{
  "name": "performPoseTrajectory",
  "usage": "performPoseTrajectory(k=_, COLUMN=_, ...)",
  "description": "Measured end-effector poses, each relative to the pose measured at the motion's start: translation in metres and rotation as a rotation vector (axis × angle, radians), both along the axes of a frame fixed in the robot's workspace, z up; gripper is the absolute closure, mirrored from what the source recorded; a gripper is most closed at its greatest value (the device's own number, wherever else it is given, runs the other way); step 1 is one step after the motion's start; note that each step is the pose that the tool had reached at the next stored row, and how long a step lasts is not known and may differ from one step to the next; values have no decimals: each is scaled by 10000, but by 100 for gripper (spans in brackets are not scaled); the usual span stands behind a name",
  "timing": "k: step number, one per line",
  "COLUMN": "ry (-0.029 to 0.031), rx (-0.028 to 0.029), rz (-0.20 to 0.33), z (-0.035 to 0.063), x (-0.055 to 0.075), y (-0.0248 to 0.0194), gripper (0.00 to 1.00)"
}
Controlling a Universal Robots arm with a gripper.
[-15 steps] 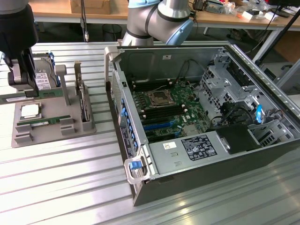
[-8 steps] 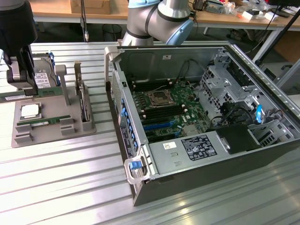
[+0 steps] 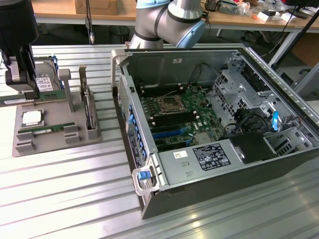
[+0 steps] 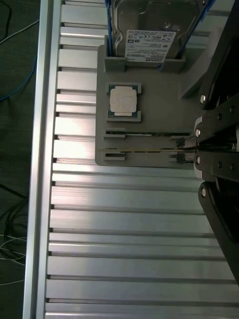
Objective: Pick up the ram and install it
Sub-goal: 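Pick up the ram and move it above insertion slot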
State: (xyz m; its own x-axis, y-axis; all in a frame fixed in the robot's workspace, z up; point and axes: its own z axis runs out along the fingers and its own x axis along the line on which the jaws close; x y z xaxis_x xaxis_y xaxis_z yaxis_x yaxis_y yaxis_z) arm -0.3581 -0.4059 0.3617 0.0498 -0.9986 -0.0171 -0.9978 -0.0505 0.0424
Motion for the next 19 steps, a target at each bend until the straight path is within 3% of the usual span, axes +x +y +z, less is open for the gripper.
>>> performPoseTrajectory(k=16, ry=-1, rx=0, rz=0, z=137, x=0, y=0, gripper=87)
performPoseTrajectory(k=17, ry=0, rx=0, rz=0, z=189, x=0, y=0, gripper=87)
performPoseTrajectory(k=19, ry=0, rx=0, rz=0, z=207, x=0, y=0, gripper=87)
